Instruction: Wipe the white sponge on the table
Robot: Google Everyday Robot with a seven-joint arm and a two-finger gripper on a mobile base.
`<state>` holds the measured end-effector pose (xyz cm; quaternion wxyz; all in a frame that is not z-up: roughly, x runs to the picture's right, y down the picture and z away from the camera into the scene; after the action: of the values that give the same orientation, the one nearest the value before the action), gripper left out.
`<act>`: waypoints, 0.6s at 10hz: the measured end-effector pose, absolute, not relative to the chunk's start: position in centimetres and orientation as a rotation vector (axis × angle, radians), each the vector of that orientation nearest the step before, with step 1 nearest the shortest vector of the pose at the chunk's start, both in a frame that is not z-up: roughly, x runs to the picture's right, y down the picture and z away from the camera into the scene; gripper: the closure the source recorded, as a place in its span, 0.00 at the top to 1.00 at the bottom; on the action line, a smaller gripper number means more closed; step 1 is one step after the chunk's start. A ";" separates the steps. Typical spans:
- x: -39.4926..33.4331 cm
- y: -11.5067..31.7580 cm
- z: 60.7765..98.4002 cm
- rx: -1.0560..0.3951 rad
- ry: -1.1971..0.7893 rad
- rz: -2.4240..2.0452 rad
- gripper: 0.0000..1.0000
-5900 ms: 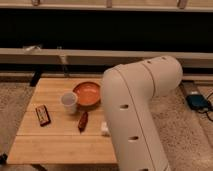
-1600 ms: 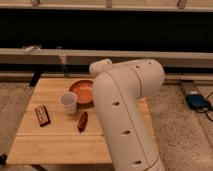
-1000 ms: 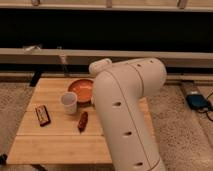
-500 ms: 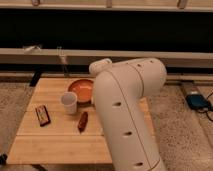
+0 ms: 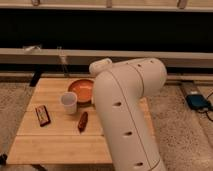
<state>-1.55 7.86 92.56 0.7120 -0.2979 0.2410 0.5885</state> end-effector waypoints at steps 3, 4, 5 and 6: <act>-1.5 7.6 91.8 -0.723 0.552 1.217 0.80; -1.0 7.4 91.2 -0.754 0.555 1.179 0.80; -0.4 7.2 90.8 -0.775 0.554 1.152 0.80; -0.1 7.0 90.6 -0.786 0.554 1.137 0.80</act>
<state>-0.10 7.03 90.64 0.7355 -0.3575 0.2520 0.5174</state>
